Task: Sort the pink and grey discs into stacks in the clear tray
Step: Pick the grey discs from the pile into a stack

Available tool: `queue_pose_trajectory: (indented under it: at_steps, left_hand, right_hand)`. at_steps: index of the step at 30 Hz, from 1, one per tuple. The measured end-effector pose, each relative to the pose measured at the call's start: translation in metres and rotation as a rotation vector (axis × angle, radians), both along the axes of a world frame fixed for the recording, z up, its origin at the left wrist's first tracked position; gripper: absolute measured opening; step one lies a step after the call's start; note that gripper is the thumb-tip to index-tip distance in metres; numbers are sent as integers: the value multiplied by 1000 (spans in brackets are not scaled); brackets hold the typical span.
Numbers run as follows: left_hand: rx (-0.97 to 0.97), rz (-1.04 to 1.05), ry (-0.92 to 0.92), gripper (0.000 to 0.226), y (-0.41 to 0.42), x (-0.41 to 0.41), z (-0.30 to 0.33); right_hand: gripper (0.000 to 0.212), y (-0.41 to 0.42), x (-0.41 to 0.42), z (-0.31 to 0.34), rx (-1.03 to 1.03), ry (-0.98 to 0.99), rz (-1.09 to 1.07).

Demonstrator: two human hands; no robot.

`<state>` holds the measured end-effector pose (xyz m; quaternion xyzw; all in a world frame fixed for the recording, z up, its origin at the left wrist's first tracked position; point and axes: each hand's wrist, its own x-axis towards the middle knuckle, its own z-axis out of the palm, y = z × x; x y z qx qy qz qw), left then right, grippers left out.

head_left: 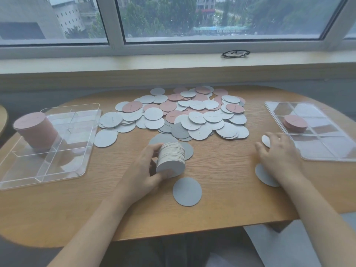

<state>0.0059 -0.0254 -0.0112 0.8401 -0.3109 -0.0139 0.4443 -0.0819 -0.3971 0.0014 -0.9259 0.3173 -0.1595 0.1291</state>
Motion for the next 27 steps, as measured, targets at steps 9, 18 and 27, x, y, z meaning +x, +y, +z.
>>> queue_pose_trajectory:
  at_steps: [9,18,27]
  left_hand:
    - [-7,3,17,63,1,-1,1]
    - [-16,-13,46,67,2,-2,1]
    - [-25,-9,78,69,2,-3,1]
  right_hand:
    - [40,-3,-3,4,21,54,180]
    - [58,15,1,15,138,160,321]
    - [51,44,1,30,455,-102,463]
